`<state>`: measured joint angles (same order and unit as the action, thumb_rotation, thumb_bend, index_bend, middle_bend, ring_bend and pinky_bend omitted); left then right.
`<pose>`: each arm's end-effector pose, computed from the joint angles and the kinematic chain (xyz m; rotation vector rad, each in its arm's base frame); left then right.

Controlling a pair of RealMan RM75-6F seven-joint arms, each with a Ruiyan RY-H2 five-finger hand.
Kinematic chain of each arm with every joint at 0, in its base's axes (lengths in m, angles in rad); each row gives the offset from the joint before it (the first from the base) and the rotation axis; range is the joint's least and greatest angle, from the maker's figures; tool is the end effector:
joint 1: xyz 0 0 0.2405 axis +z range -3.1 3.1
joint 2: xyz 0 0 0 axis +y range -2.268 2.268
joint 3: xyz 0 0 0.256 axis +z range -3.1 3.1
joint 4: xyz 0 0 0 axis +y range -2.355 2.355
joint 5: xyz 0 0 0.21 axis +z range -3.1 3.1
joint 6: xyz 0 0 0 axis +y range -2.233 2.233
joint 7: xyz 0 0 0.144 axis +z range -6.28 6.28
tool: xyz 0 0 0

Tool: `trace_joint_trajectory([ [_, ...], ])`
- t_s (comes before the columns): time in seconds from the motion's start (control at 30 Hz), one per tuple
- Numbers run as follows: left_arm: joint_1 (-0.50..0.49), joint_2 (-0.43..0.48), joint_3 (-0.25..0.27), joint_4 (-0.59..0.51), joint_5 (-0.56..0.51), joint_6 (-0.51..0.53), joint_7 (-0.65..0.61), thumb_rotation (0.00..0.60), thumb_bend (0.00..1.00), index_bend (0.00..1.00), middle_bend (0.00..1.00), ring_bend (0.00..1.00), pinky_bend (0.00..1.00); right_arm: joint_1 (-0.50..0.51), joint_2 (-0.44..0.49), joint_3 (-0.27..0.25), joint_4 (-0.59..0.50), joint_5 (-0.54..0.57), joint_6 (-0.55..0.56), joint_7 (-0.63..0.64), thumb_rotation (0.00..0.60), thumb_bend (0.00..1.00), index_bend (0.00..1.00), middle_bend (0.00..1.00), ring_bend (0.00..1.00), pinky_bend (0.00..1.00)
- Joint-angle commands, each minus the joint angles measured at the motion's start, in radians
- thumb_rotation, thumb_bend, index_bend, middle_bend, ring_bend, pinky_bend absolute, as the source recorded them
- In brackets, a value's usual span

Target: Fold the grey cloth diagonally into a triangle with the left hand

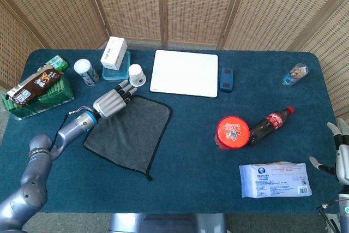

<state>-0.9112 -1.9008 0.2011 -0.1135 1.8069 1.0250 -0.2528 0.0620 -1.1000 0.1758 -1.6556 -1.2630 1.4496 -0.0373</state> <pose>-0.2109 0.4435 -0.0121 -2.2105 0.0583 -0.5411 -0.3300 -0.1952 0.1866 1.1254 -0.9511 0.8373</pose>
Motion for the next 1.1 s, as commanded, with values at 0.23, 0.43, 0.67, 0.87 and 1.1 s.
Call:
trace_joint_trajectory([
  [0.23, -0.009, -0.011, 0.008, 0.003, -0.006, -0.022, 0.013, 0.600, 0.32, 0.45, 0.00, 0.00, 0.02, -0.002, 0.008, -0.004, -0.007, -0.013, 0.003, 0.014, 0.600, 0.00, 0.13, 0.00, 0.00, 0.00],
  [0.43, -0.017, -0.018, 0.007, 0.006, -0.013, -0.025, 0.018, 0.600, 0.38, 0.60, 0.00, 0.00, 0.03, -0.003, 0.011, -0.008, -0.011, -0.025, 0.003, 0.027, 0.600, 0.00, 0.13, 0.00, 0.00, 0.00],
  [0.67, -0.023, -0.020, 0.012, 0.008, -0.013, -0.024, 0.028, 0.600, 0.45, 0.72, 0.00, 0.00, 0.03, -0.002, 0.014, -0.012, -0.012, -0.034, 0.000, 0.038, 0.600, 0.00, 0.13, 0.00, 0.00, 0.00],
  [0.87, -0.014, -0.015, 0.008, -0.005, -0.023, 0.001, 0.009, 0.600, 0.46, 0.74, 0.00, 0.00, 0.04, -0.004, 0.019, -0.015, -0.017, -0.041, 0.000, 0.051, 0.600, 0.00, 0.13, 0.00, 0.00, 0.00],
  [1.1, -0.004, 0.010, 0.022, -0.034, -0.011, 0.094, -0.054, 0.600, 0.46, 0.75, 0.00, 0.00, 0.05, 0.001, 0.016, -0.021, -0.018, -0.047, -0.008, 0.045, 0.600, 0.00, 0.13, 0.00, 0.00, 0.00],
])
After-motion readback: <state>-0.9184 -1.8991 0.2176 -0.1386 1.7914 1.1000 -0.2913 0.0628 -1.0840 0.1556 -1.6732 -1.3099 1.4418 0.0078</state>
